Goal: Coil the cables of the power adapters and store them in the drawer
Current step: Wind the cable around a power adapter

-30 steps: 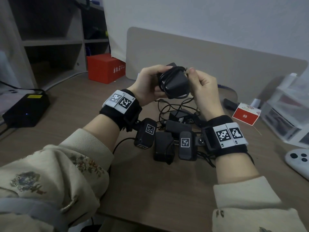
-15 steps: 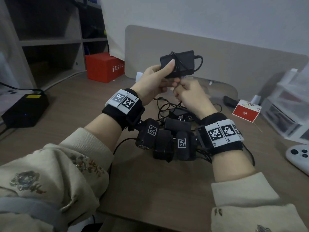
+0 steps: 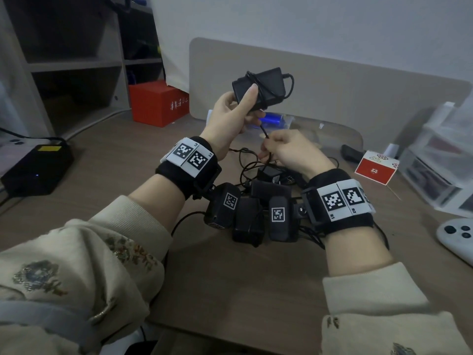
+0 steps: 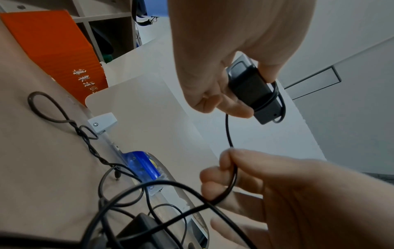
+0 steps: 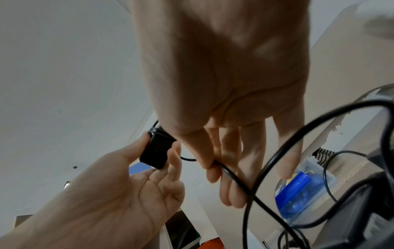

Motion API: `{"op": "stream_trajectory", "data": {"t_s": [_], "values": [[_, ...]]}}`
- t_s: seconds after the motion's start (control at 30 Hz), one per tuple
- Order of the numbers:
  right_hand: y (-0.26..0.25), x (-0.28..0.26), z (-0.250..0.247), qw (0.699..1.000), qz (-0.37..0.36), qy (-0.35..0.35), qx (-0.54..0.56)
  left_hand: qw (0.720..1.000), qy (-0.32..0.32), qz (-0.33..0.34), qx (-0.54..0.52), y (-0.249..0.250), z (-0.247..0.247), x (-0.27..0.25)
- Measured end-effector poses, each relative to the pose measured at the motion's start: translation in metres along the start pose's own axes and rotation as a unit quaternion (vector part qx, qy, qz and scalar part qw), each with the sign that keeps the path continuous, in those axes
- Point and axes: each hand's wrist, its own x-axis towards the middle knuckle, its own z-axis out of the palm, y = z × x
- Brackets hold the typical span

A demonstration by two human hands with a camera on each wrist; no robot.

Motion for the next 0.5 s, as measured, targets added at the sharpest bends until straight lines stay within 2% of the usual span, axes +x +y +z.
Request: {"op": "stream_trajectory", "data": {"t_s": [0.1, 0.23, 0.3, 0.4, 0.5], "values": [[0.002, 0.001, -0.002, 0.999, -0.007, 0.024, -0.024, 1.0, 0.01, 0.009, 0.01, 0.001, 0.001, -0.002], [0.003, 0.008, -0.001, 0.985, -0.055, 0.162, 0.011, 0.999, 0.031, 0.02, 0.033, 0.002, 0.002, -0.004], [0.0, 0.007, -0.002, 0.976, -0.088, 0.2, -0.005, 0.998, 0.039, 0.021, 0.04, 0.003, 0.002, -0.004], [-0.004, 0.006, -0.001, 0.969, -0.128, 0.212, -0.012, 0.999, 0.031, 0.005, 0.012, 0.007, 0.004, -0.005], [-0.005, 0.006, 0.0, 0.966, -0.158, 0.206, -0.014, 0.996, -0.003, -0.017, -0.09, 0.012, 0.005, -0.007]]}}
